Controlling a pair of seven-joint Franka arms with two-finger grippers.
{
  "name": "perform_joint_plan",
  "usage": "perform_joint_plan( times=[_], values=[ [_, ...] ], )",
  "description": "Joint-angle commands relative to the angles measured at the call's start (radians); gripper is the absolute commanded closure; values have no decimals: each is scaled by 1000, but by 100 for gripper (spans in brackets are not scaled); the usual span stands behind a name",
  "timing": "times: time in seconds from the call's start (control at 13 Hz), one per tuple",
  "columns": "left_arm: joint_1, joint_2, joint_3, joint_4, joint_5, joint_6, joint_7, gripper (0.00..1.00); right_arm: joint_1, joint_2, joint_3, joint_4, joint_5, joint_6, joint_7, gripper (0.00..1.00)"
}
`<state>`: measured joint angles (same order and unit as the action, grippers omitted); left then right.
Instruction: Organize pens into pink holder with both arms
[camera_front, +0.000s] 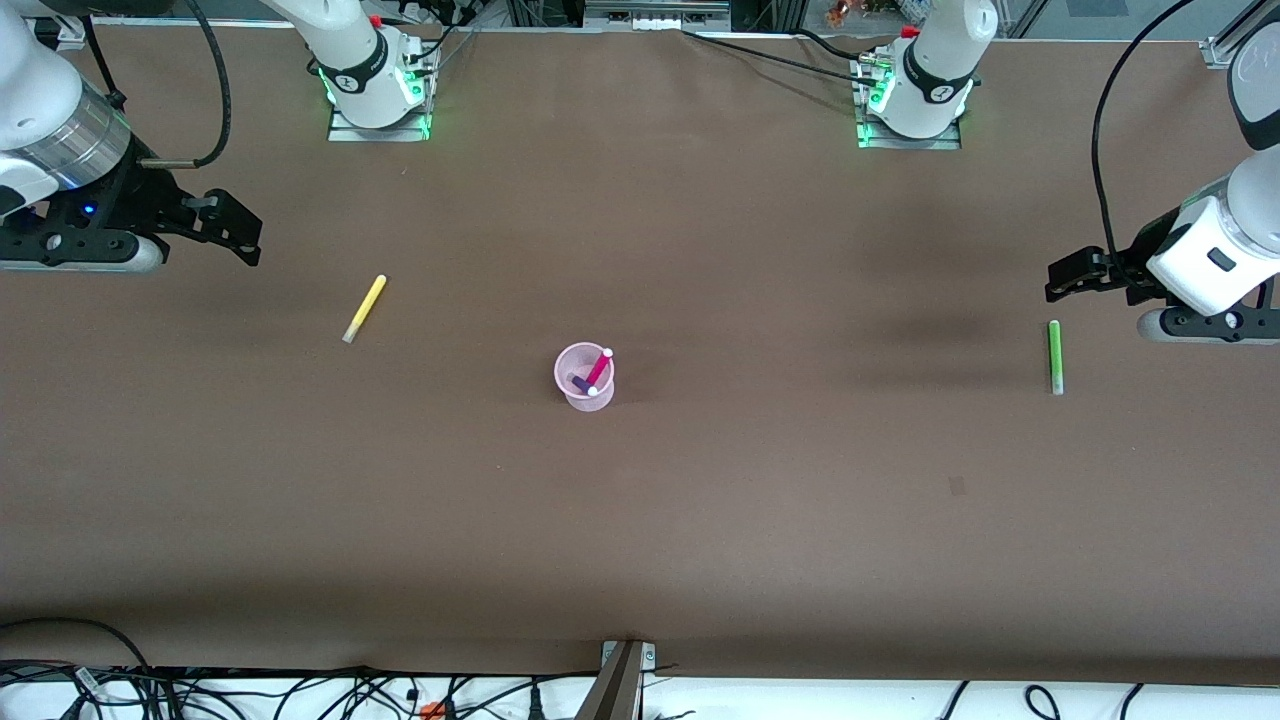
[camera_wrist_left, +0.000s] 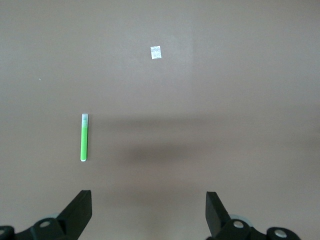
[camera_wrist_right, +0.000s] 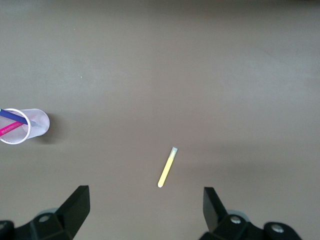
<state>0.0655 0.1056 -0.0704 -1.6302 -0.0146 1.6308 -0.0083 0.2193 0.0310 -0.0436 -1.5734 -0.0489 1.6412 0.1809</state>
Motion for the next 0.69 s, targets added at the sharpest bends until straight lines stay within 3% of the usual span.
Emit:
perform_joint_plan(
  times=[0.0, 0.62],
  values=[
    [14, -12, -5, -14, -12, -8, 31, 0, 6, 0, -2, 13, -16, -1, 11, 0],
    [30, -7, -6, 0, -19, -11, 18, 0, 5, 1, -4, 13, -16, 6, 9, 0]
  ],
)
